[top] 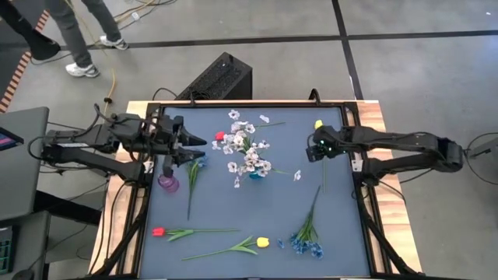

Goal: Sort flowers into vase by color
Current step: Put the top yellow tulip into the blue vase

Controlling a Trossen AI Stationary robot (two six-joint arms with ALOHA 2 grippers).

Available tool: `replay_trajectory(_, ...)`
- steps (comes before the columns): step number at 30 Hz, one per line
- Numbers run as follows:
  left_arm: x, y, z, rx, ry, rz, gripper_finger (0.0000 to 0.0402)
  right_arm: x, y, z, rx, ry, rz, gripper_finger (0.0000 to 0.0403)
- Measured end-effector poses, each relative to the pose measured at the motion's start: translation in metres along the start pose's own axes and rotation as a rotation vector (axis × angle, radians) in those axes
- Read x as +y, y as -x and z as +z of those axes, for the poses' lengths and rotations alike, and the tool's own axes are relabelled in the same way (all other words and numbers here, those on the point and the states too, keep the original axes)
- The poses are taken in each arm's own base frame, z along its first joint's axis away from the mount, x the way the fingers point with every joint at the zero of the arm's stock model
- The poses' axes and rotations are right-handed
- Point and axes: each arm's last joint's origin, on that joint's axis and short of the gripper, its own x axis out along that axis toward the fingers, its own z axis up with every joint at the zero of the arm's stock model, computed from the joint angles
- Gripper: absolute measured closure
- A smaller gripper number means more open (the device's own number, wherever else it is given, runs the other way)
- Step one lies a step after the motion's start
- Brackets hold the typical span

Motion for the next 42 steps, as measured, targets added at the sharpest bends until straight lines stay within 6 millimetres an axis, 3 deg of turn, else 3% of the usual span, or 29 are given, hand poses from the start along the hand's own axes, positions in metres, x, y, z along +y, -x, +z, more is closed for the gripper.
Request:
replay_trajectory(17, 0.0, -0.011, -0.003, 0.024, 0.024, 0.0, 0.0224, -0.012, -0.06, 0.023, 0.17, 0.052, -0.273, 0.0179)
replay_trajectory(24, 0.0, -0.01, -0.006, 0.024, -0.052, -0.053, 0.0224, -0.015, -0.075, 0.032, 0.178, 0.043, -0.251, 0.0189)
replay_trajectory(28, 0.005, -0.008, -0.021, -0.036, -0.04, -0.074, 0.0224, -0.013, -0.079, 0.034, 0.197, 0.02, -0.217, 0.0232)
replay_trajectory(35, 0.017, -0.018, -0.059, -0.054, 0.18, -0.09, 0.0224, -0.009, -0.079, 0.033, 0.198, 0.062, -0.18, 0.0376)
replay_trajectory(42, 0.019, -0.018, -0.065, -0.07, 0.221, -0.111, 0.0224, 0.001, -0.055, 0.034, 0.045, 0.052, -0.071, 0.0379)
